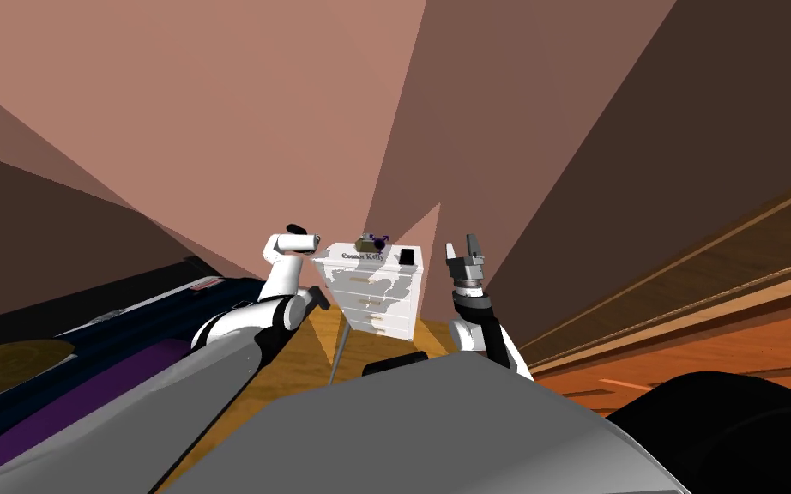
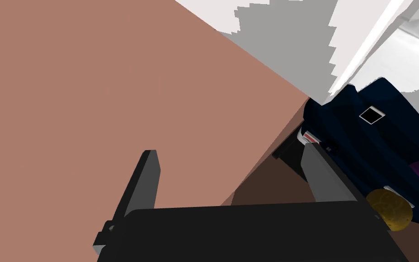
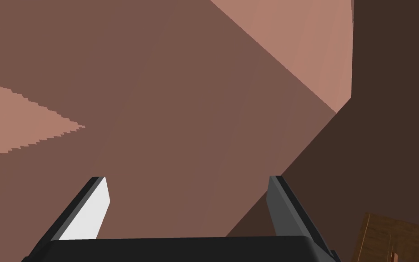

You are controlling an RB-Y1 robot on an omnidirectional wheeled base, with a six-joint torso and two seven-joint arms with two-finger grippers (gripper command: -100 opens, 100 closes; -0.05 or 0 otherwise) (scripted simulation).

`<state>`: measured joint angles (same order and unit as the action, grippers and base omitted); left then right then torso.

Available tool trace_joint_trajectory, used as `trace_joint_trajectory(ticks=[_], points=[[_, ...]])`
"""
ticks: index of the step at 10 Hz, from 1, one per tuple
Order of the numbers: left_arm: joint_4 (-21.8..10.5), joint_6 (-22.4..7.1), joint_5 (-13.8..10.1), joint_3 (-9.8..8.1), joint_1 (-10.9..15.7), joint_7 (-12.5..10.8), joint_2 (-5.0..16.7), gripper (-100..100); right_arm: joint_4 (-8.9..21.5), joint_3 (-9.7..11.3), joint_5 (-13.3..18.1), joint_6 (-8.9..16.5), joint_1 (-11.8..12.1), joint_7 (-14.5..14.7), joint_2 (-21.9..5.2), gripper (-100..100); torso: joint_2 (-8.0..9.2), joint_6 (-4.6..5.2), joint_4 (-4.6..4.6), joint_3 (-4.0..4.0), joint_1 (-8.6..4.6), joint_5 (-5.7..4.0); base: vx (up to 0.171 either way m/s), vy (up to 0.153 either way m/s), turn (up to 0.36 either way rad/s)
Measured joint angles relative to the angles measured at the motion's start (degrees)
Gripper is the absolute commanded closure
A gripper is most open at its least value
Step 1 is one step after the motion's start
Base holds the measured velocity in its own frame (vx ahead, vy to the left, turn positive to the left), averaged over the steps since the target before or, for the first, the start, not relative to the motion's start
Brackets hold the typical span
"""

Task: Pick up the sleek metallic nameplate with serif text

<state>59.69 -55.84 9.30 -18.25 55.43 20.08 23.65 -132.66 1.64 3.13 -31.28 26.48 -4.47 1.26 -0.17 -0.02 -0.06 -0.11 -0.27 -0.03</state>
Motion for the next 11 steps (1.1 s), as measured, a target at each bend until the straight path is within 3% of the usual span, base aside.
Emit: trace_joint_trajectory(ticks=[5,11], points=[[-8.2,-7.3,0.9,-0.41,6.7,2.2,0.8,-100,0.0,0.0,0.0,0.0,0.0,0.0,0.0,0,-0.02,0.01,0.00,-0.01,-0.11,-0.03,0.028,-0.071,0.028],[-14.6,-16.2,1.6,-0.71,12.2,4.6,1.3,-100,0.0,0.0,0.0,0.0,0.0,0.0,0.0,0,0.02,0.00,0.00,0.01,-0.07,-0.01,0.021,-0.066,0.029]])
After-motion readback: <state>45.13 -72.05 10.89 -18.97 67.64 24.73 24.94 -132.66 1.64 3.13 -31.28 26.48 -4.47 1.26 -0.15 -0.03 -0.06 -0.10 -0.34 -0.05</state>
